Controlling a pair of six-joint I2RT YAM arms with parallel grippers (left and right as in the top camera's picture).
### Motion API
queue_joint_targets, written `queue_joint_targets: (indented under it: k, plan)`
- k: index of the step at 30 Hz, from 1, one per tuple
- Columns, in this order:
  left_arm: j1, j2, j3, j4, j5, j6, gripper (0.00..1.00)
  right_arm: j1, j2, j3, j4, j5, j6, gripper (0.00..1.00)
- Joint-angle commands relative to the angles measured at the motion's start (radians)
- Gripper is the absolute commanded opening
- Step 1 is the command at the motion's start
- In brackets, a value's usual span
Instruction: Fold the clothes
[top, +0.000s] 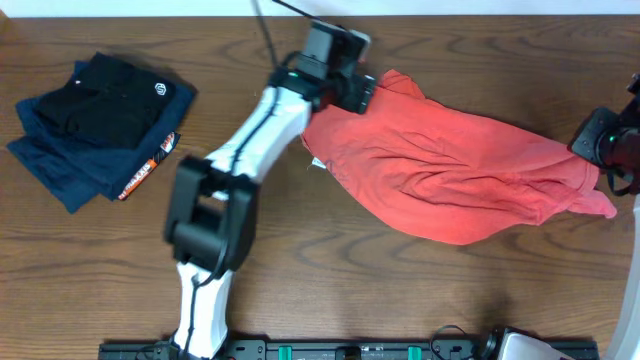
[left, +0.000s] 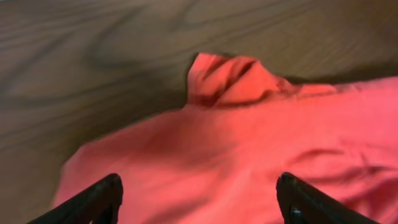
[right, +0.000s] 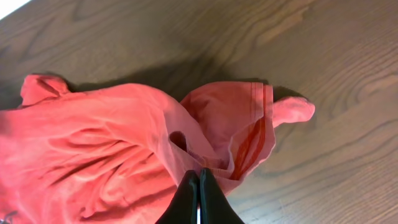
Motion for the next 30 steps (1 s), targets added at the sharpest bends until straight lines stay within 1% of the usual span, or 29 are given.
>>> queue_joint_targets:
  k: [1, 4, 7, 12, 13, 14, 15, 16, 17, 18, 19, 24, 27, 30]
  plan:
    - [-0.028, 0.062, 0.046, 0.069, -0.073, 0.08, 0.82, 0.006, -0.005, 0.012, -0.01, -0.004, -0.014, 0.01]
    - [-0.059, 0.121, 0.046, 0.138, -0.124, 0.174, 0.85, 0.006, -0.005, 0.012, -0.016, -0.004, -0.021, 0.01]
    - [-0.086, 0.17, 0.046, 0.19, -0.16, 0.24, 0.86, 0.006, -0.005, 0.012, -0.016, -0.004, -0.021, 0.01]
    - [-0.105, 0.227, 0.046, 0.245, -0.168, 0.245, 0.86, 0.006, -0.005, 0.012, -0.015, -0.004, -0.02, 0.01]
    - [-0.105, 0.235, 0.046, 0.245, -0.168, 0.244, 0.83, 0.006, -0.005, 0.012, -0.015, -0.004, -0.02, 0.01]
    - [-0.106, 0.243, 0.046, 0.242, -0.168, 0.244, 0.76, 0.006, -0.005, 0.012, -0.015, -0.004, -0.02, 0.01]
    - [-0.106, 0.248, 0.046, 0.235, -0.168, 0.244, 0.64, 0.006, -0.005, 0.012, -0.015, -0.004, -0.02, 0.01]
    - [-0.106, 0.249, 0.046, 0.227, -0.168, 0.244, 0.5, 0.006, -0.005, 0.012, -0.015, -0.004, -0.02, 0.01]
    - [-0.105, 0.248, 0.046, 0.22, -0.168, 0.244, 0.24, 0.006, -0.005, 0.012, -0.014, -0.004, -0.02, 0.01]
    - [-0.105, 0.246, 0.046, 0.217, -0.169, 0.244, 0.1, 0.006, -0.005, 0.012, -0.014, -0.004, -0.02, 0.01]
    - [-0.103, 0.236, 0.046, 0.214, -0.181, 0.243, 0.06, 0.006, -0.005, 0.012, -0.012, -0.004, -0.02, 0.01]
    - [-0.097, 0.124, 0.046, 0.167, -0.263, 0.236, 0.06, 0.006, -0.004, 0.012, 0.001, 0.012, -0.019, 0.01]
    - [-0.088, 0.013, 0.046, 0.092, -0.262, 0.236, 0.06, 0.006, 0.0, 0.012, 0.013, 0.012, -0.02, 0.01]
    - [-0.08, -0.109, 0.046, -0.017, -0.262, 0.236, 0.06, 0.006, 0.003, 0.012, 0.018, 0.027, -0.02, 0.01]
